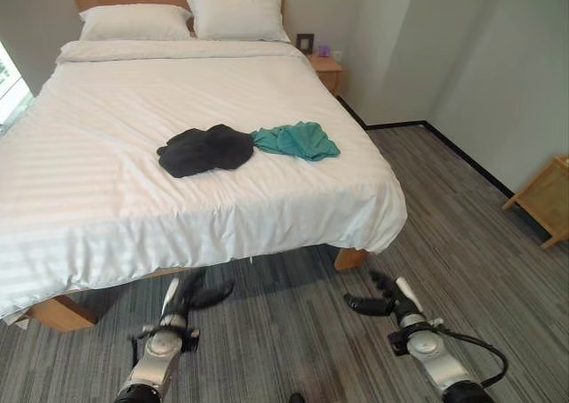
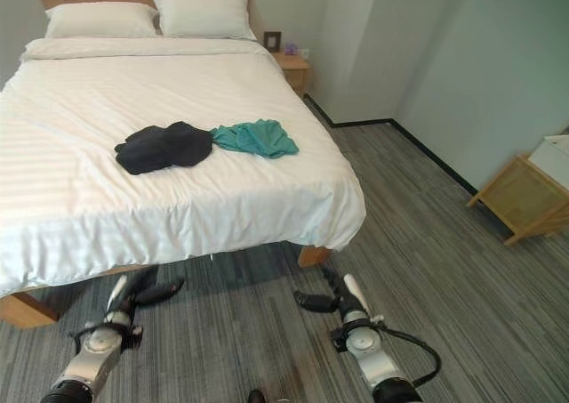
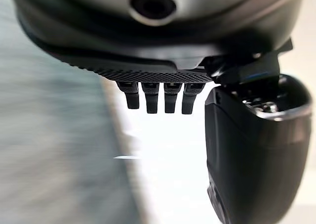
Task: Pick up bed clothes into laundry basket.
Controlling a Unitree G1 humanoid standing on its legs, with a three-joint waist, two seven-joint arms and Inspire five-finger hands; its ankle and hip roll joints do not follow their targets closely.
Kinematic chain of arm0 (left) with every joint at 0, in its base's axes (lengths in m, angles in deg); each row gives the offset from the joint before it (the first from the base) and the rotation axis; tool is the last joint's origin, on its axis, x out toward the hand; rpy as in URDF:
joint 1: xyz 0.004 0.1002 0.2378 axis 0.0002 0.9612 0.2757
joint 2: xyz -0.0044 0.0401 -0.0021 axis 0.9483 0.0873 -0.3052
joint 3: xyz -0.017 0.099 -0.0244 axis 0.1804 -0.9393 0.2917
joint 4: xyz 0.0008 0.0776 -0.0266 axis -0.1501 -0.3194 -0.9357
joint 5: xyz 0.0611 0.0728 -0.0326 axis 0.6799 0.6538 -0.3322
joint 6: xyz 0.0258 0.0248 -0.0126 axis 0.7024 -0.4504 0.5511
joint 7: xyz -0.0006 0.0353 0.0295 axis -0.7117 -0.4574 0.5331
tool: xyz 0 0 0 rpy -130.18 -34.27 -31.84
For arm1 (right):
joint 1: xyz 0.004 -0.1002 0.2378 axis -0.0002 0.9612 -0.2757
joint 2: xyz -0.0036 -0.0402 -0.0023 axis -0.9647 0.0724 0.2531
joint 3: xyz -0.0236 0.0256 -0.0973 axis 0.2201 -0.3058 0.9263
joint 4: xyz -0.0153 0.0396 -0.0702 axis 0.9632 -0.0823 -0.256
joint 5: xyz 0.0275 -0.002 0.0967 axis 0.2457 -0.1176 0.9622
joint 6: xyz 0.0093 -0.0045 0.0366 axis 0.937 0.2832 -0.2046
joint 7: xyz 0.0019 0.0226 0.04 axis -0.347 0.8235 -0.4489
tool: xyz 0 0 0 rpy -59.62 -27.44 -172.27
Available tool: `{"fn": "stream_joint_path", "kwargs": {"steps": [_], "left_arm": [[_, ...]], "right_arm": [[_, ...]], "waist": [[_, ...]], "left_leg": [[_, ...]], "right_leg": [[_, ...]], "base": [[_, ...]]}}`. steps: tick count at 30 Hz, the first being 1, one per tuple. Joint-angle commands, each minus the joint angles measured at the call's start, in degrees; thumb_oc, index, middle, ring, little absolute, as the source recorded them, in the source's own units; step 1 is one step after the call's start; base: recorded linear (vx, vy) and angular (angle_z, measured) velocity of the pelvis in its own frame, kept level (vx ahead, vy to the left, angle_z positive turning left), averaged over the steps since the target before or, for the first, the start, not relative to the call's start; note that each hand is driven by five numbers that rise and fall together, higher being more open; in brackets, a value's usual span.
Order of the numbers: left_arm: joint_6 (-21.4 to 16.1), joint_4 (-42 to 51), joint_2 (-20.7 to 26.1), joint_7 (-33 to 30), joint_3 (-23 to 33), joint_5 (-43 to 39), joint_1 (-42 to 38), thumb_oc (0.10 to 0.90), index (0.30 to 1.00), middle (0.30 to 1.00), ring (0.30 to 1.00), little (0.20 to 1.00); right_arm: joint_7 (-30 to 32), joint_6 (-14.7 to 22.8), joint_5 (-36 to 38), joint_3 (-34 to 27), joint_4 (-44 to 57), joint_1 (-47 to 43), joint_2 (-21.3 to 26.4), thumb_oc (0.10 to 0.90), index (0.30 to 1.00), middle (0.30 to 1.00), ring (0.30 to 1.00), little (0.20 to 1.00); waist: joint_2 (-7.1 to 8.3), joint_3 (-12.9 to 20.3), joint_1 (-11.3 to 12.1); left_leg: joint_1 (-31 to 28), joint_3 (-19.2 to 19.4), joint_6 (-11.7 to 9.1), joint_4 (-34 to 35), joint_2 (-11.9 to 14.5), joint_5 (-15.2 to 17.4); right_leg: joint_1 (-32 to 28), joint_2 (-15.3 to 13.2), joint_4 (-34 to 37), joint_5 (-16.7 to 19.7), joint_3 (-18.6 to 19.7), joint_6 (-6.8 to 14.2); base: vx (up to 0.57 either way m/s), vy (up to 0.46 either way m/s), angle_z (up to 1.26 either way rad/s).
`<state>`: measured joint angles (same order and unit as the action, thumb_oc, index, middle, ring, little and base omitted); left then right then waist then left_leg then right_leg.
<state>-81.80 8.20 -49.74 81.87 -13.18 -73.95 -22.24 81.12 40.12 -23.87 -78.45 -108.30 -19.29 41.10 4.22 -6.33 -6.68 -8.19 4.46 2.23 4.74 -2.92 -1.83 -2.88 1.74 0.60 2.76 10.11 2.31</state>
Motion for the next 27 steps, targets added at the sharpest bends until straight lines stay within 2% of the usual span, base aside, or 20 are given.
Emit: {"fn": "stream_joint_path", "kwargs": {"steps": [1,4,6,7,8,10,12,14,16,18,19,20,22,24,25,26,27], "left_arm": [[-7.0,10.1,2.5,-2.6,4.4,-1.4,0.4,0.800,0.900,0.900,0.900,0.900],[-7.3,17.1,0.9,-2.1,6.6,-2.8,3.4,0.800,0.900,0.900,0.900,0.900],[-7.1,18.3,0.2,-1.2,6.6,-3.8,3.9,0.800,0.900,0.900,0.900,0.900],[-6.9,19.3,0.1,-0.6,6.6,-4.1,4.2,0.800,0.900,0.900,0.900,0.900],[-6.2,21.0,0.8,-0.2,6.4,-3.7,4.2,0.800,0.900,0.900,0.900,0.900],[-5.6,21.2,1.0,-0.6,6.3,-3.1,4.3,0.800,0.900,0.900,0.900,0.900],[-5.6,21.0,1.2,-1.0,6.1,-2.4,4.7,0.800,0.900,0.900,0.900,0.900],[-5.4,20.6,1.1,-1.5,5.8,-2.6,4.9,0.800,0.900,0.900,0.900,0.900],[-5.6,20.7,1.4,-1.8,5.5,-2.9,4.6,0.800,0.900,0.900,0.900,0.900],[-5.8,20.1,1.5,-2.3,4.6,-3.2,3.4,0.800,0.900,0.900,0.900,0.900],[-5.8,20.0,1.5,-2.3,4.6,-3.2,3.3,0.800,0.900,0.900,0.900,0.900],[-6.2,20.0,1.6,-2.4,3.6,-3.6,2.4,0.800,0.900,0.900,0.900,0.900],[-6.7,20.5,1.5,-2.1,3.0,-4.3,2.2,0.800,0.900,0.900,0.900,0.900],[-7.1,20.7,1.3,-2.9,2.8,-5.3,2.6,0.800,0.900,0.900,0.900,0.900],[-7.1,20.7,1.2,-2.9,2.7,-5.8,2.9,0.800,0.900,0.900,0.900,0.900],[-7.1,20.7,1.1,-2.9,2.8,-5.8,2.9,0.800,0.900,0.900,0.900,0.900],[-7.0,20.5,1.4,-3.3,2.5,-6.7,2.9,0.800,0.900,0.900,0.900,0.900]], "right_arm": [[1.7,4.7,-2.2,-3.0,6.8,-1.0,2.7,0.800,0.900,0.900,0.900,0.900],[0.9,5.1,-2.8,-4.7,13.3,1.8,2.3,0.800,0.900,0.900,0.900,0.900],[0.5,5.1,-2.9,-5.0,14.4,2.6,2.1,0.800,0.900,0.900,0.900,0.900],[0.3,5.0,-3.4,-5.2,15.8,2.9,2.2,0.800,0.900,0.900,0.900,0.900],[0.0,4.8,-4.5,-4.6,17.0,2.3,2.7,0.800,0.900,0.900,0.900,0.900],[0.4,4.3,-6.0,-4.1,17.7,1.4,2.9,0.800,0.900,0.900,0.900,0.900],[0.7,4.2,-7.1,-3.8,18.4,0.8,3.5,0.800,0.900,0.900,0.900,0.900],[0.9,4.3,-7.7,-3.7,19.1,0.1,4.6,0.800,0.900,0.900,0.900,0.900],[1.5,4.6,-7.7,-3.8,20.4,-1.1,6.1,0.800,0.900,0.900,0.900,0.900],[2.5,4.6,-7.5,-3.9,20.9,-2.8,7.7,0.800,0.900,0.900,0.900,0.900],[2.5,4.6,-7.5,-3.9,20.9,-2.9,7.7,0.800,0.900,0.900,0.900,0.900],[3.4,4.3,-8.5,-3.8,22.2,-5.2,9.4,0.800,0.900,0.900,0.900,0.900],[4.1,4.3,-9.4,-4.2,23.6,-6.6,10.8,0.800,0.900,0.900,0.900,0.900],[4.9,4.6,-10.7,-3.4,24.9,-9.6,12.0,0.800,0.900,0.900,0.900,0.900],[5.1,4.3,-11.2,-2.8,25.1,-10.8,12.2,0.800,0.900,0.900,0.900,0.900],[5.1,4.3,-11.2,-2.8,25.1,-10.8,12.2,0.800,0.900,0.900,0.900,0.900],[5.6,4.0,-12.4,-1.1,25.5,-14.4,12.9,0.800,0.900,0.900,0.900,0.900]], "waist": [[1.46,0.8,0.3],[2.11,0.2,0.6],[2.16,-0.4,0.9],[2.19,-1.0,1.0],[2.15,-3.4,1.3],[1.85,-4.9,1.8],[1.85,-4.5,2.1],[2.33,-3.7,1.8],[3.22,-2.9,1.3],[3.84,-2.5,0.0],[3.55,-2.5,-0.4],[4.45,-2.2,-1.3],[4.51,-0.6,-2.4],[3.11,0.7,-2.8],[2.52,0.8,-2.8],[2.48,0.8,-2.8],[2.11,1.0,-2.3]], "left_leg": [[0.6,-7.0,-4.2,0.3,0.7,4.8],[0.2,-7.2,-3.7,0.3,0.6,4.9],[-0.2,-7.1,-3.3,0.3,0.6,5.0],[-0.7,-7.1,-3.0,0.3,0.7,5.3],[-1.6,-6.5,-2.7,0.2,1.2,5.4],[-2.2,-5.8,-2.8,0.1,2.0,5.5],[-2.9,-6.4,-3.1,0.3,2.1,6.1],[-3.0,-7.8,-3.2,0.3,1.3,6.8],[-4.2,-10.5,-3.3,0.3,0.1,8.6],[-5.6,-13.8,-3.2,0.3,-0.5,10.1],[-5.6,-14.1,-3.2,0.3,-0.2,10.3],[-7.3,-16.7,-3.6,0.3,-0.1,11.8],[-8.7,-17.1,-4.7,0.3,1.7,13.1],[-10.2,-17.2,-7.0,-1.8,5.7,11.2],[-9.6,-16.6,-7.9,-4.4,6.9,9.5],[-9.5,-16.7,-8.0,-4.5,6.9,9.6],[-6.7,-14.7,-9.6,-13.4,8.9,2.3]], "right_leg": [[4.9,-0.2,1.5,1.5,7.6,6.5],[5.3,0.0,0.4,0.8,7.9,6.8],[6.2,0.3,-2.0,0.1,8.1,6.9],[7.4,0.5,-4.5,-0.1,8.4,7.1],[10.4,0.3,-11.5,2.0,7.9,8.7],[12.4,-0.2,-15.0,2.1,4.9,9.0],[12.8,-0.6,-13.5,0.4,2.0,7.8],[13.0,1.4,-9.6,-0.5,1.0,7.1],[15.2,4.6,-3.8,1.2,0.8,6.7],[16.9,6.5,0.8,4.1,0.6,7.0],[16.6,6.5,1.4,4.4,0.2,6.9],[17.3,6.0,2.0,7.5,0.5,7.7],[15.5,4.3,2.4,7.1,1.1,6.4],[15.1,4.4,0.0,6.9,1.9,5.5],[14.9,4.3,-0.8,6.4,1.8,5.4],[14.9,4.3,-0.8,6.3,1.7,5.4],[12.7,4.2,-1.7,5.6,2.4,4.4]], "base": [[0.02,0.008,-0.06],[0.03,0.023,-0.09],[0.00,0.025,-0.06],[0.00,0.012,-0.06],[0.01,-0.001,-0.09],[0.10,-0.016,-0.06],[0.20,0.001,0.13],[0.23,-0.014,0.25],[0.31,-0.028,0.31],[0.32,-0.055,0.61],[0.39,-0.181,1.39],[0.34,-0.216,1.35],[0.40,-0.263,0.84],[0.37,-0.240,0.24],[0.21,-0.142,-0.06],[0.24,-0.155,-0.19],[0.26,-0.218,-0.04]]}}
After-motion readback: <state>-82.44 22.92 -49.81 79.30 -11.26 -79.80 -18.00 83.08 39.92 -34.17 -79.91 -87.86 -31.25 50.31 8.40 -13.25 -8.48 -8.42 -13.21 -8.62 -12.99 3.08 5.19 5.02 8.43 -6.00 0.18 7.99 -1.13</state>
